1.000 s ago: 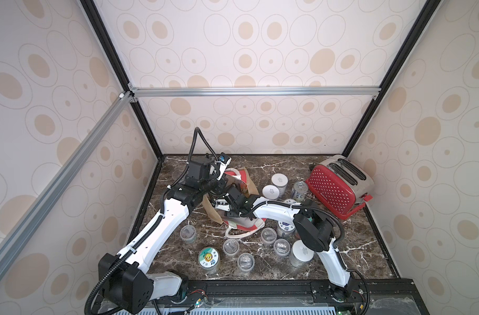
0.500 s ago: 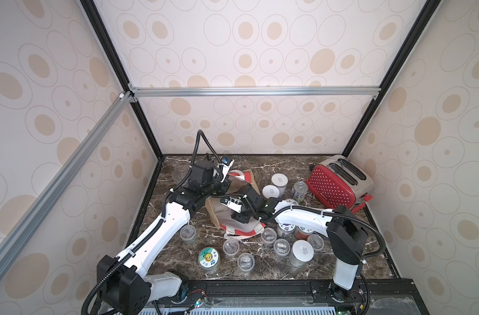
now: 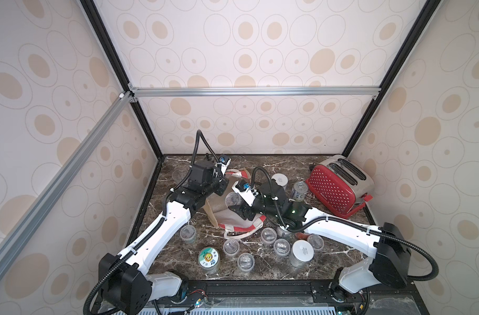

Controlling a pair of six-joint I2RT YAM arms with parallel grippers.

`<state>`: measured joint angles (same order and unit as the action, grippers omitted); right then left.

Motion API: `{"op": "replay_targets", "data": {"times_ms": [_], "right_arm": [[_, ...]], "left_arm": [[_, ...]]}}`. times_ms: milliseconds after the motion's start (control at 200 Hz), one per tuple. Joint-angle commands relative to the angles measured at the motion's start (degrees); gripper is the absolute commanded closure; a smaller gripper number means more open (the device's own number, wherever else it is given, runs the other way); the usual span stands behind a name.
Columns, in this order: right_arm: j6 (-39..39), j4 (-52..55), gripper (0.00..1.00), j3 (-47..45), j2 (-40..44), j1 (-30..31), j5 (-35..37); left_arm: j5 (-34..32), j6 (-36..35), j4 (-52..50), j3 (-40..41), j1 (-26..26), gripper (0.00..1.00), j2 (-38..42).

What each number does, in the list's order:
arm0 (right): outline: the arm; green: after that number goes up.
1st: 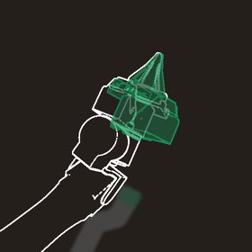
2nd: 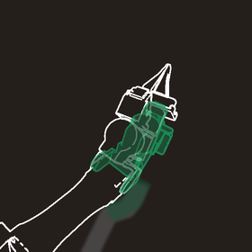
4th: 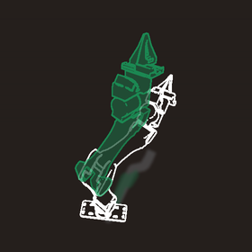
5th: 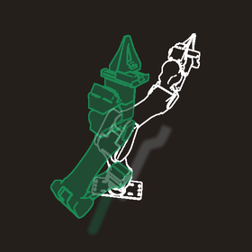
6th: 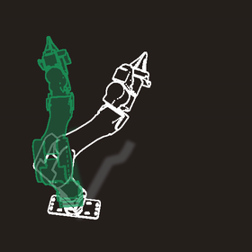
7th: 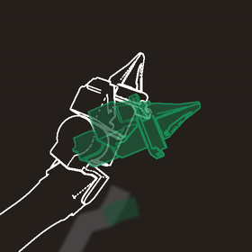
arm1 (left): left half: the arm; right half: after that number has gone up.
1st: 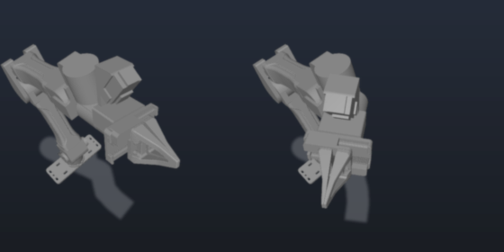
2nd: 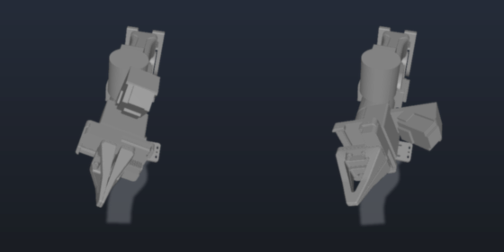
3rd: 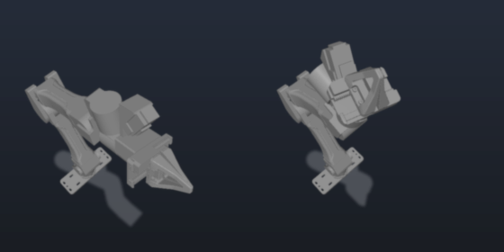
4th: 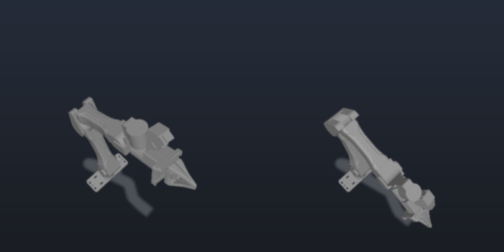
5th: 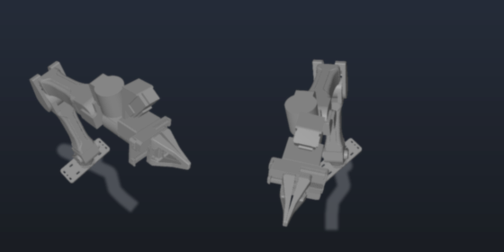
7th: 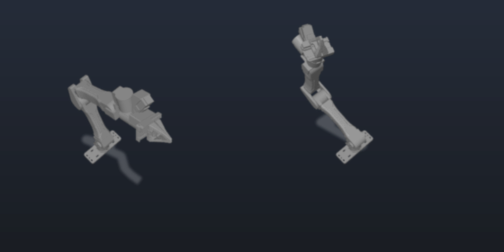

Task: Take out the seed jars from the canvas bag
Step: Pick up the seed jar from the canvas bag, then pick up the canvas bag from the center of the board, then place the seed jar at the center of the board.

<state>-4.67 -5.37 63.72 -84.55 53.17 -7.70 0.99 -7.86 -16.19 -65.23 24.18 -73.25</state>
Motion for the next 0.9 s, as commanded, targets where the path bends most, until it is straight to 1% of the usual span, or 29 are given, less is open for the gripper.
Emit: {"op": "replay_targets", "data": {"times_ms": [0,320,580,765,895], "right_arm": [[2.9,-1.5,0.5,-2.6,3.3,-0.2,1.4],[6.4,-2.2,0.5,-9.9,14.2,-0.7,9.4],[10.6,-3.5,0.5,-14.4,22.4,-2.3,13.5],[12.1,-4.4,0.5,-16.8,22.7,-3.6,16.1],[14.2,-8.0,0.5,-18.7,19.0,-4.6,16.9]], "left_arm": [[-2.7,1.4,-2.4,-2.7,-0.8,1.0,-0.5],[-3.2,6.8,-5.4,-7.3,-5.5,1.0,0.2],[-3.1,9.4,-7.3,-12.0,-8.8,1.0,-0.5],[-2.5,10.3,-8.9,-15.8,-10.3,1.0,-0.6],[-2.8,10.8,-11.2,-19.3,-10.9,1.0,-0.9]]}}
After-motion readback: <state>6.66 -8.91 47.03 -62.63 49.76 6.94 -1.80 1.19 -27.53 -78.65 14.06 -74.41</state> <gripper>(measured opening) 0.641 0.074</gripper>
